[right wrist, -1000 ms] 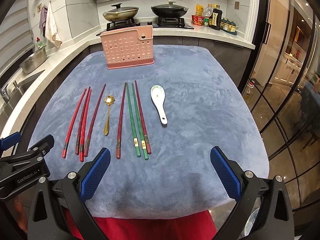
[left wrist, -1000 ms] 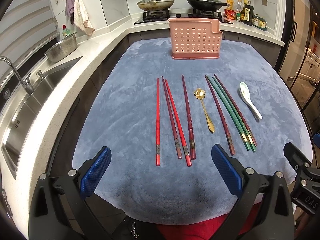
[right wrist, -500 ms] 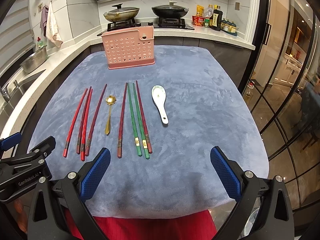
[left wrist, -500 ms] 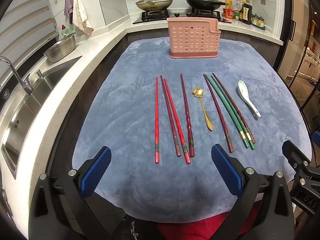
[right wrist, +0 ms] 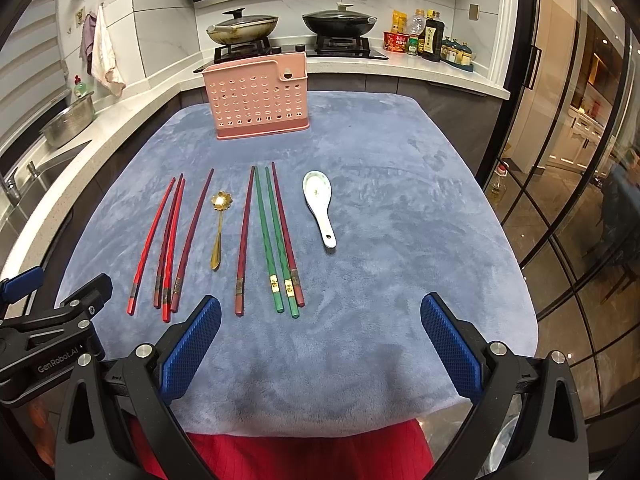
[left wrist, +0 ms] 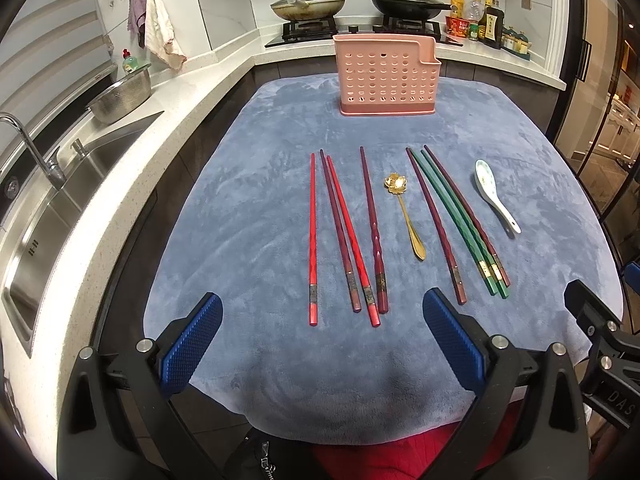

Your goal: Organize utensils

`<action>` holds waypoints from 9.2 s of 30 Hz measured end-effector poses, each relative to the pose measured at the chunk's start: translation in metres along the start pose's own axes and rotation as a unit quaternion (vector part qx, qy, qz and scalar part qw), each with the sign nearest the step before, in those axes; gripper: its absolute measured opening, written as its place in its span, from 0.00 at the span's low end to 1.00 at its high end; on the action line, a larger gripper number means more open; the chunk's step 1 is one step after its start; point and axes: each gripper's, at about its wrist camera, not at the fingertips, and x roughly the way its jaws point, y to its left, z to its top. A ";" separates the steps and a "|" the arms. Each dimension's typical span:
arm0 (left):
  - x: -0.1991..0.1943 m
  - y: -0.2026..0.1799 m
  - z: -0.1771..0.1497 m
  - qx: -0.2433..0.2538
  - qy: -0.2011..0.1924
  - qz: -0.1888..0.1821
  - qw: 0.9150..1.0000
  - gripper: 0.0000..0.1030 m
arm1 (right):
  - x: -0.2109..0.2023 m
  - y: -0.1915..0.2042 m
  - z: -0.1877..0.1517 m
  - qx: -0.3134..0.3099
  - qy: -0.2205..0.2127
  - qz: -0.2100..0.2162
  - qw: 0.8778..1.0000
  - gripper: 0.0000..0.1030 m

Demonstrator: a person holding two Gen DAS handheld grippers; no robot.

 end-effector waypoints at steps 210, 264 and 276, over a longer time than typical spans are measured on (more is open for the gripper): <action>0.058 0.058 0.133 -0.099 -0.054 -0.039 0.993 0.33 | 0.073 -0.013 0.105 0.004 -0.014 0.134 0.991 0.30; 0.105 0.034 0.010 -0.096 0.065 -0.065 0.991 0.33 | 0.130 -0.010 0.005 0.003 0.084 0.122 0.989 0.08; 0.113 0.024 0.002 -0.088 0.084 -0.080 0.989 0.33 | 0.129 -0.015 0.005 0.020 0.083 0.120 0.989 0.08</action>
